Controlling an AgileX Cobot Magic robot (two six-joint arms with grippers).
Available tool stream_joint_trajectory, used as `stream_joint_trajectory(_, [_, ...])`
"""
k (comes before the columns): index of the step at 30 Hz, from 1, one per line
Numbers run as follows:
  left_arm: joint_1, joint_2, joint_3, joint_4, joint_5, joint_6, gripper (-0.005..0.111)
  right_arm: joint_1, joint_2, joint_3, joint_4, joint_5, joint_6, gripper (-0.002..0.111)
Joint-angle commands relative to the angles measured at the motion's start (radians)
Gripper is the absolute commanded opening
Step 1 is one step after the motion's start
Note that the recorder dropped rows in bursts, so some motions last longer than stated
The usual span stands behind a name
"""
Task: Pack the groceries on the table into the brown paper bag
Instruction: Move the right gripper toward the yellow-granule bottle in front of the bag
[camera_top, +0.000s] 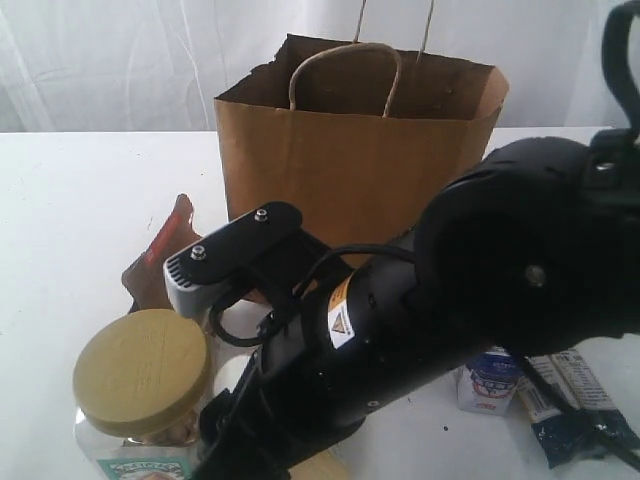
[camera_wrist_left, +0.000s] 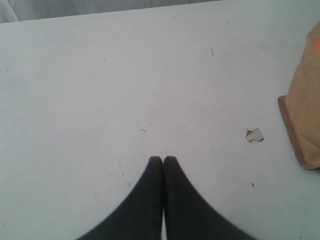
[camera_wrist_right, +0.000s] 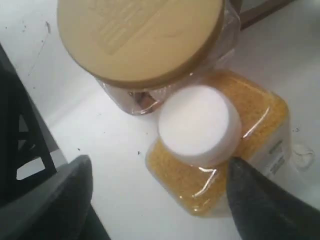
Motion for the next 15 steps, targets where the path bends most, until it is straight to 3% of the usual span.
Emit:
stream_joint_trajectory(1, [0.001, -0.004, 0.003, 0.000, -0.004, 0.000, 0.000, 0.003, 0.049, 0.004, -0.008, -0.045, 0.003, 0.075])
stream_joint_trajectory(10, [0.001, -0.004, 0.003, 0.000, -0.004, 0.000, 0.000, 0.003, 0.092, 0.004, -0.055, -0.068, 0.003, 0.075])
stream_joint_trajectory(15, [0.001, -0.004, 0.003, 0.000, -0.004, 0.000, 0.000, 0.003, 0.092, 0.004, -0.346, -0.075, 0.131, 0.075])
